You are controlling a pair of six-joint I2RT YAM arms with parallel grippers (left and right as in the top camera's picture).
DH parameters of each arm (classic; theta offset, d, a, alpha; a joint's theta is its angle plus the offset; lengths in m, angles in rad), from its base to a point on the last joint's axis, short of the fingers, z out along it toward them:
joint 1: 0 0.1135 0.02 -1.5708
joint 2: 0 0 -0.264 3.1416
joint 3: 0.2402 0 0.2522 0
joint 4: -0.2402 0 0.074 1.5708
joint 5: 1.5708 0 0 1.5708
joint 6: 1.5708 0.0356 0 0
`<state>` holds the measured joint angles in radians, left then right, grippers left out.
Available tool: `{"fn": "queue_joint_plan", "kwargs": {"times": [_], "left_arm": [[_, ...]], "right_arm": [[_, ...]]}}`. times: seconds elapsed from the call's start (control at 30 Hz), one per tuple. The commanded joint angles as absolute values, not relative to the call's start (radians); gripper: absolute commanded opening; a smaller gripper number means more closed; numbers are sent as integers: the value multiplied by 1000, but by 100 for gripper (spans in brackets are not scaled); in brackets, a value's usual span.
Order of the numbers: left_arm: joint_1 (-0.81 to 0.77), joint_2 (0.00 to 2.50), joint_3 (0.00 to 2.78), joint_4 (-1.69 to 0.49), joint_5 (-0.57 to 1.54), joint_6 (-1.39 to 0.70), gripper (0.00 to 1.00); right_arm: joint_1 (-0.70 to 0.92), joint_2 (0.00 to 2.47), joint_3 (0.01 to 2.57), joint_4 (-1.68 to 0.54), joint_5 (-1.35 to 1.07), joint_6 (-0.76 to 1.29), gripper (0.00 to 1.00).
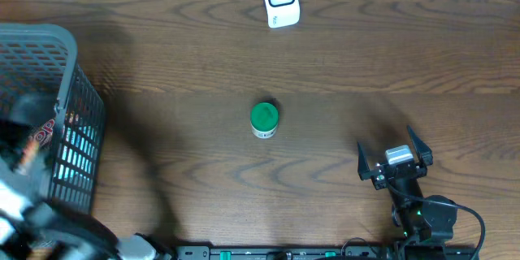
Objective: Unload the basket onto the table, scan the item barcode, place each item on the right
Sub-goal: 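Carry the Kleenex pack with the left gripper and place it right of the jar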
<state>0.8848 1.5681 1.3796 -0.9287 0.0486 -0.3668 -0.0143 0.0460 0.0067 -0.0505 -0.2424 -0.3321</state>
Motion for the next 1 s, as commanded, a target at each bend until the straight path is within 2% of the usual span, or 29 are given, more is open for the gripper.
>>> {"fn": "queue_joint_plan", "kwargs": {"times": [0.0,0.2,0.33,0.4,0.43,0.7,0.83,0.97], "left_arm": [[887,1381,1427,-933,308,-456,68],[838,1135,1427,-904,606,-587,68],[659,1035,1426,-908,666,-612,68],[521,1015,1422,-908,665,-616,68],[370,1017,1419,-908,629,-628,68],[-277,1211,1395,-863,223,-712,68],[-493,1390,1395,-739,193,-712,68],[-628,1589,1395,-590,193,-713,68]], "right_arm": [[1,46,6,-56,-241,-318,99],[1,46,6,-56,-241,-318,99],[1,46,6,-56,-241,-318,99],[1,46,6,-56,-241,-318,99],[1,46,6,-56,-241,-318,99],[1,46,6,-56,-241,-318,99],[1,46,6,-56,-241,-318,99],[1,46,6,-56,-241,-318,99]]}}
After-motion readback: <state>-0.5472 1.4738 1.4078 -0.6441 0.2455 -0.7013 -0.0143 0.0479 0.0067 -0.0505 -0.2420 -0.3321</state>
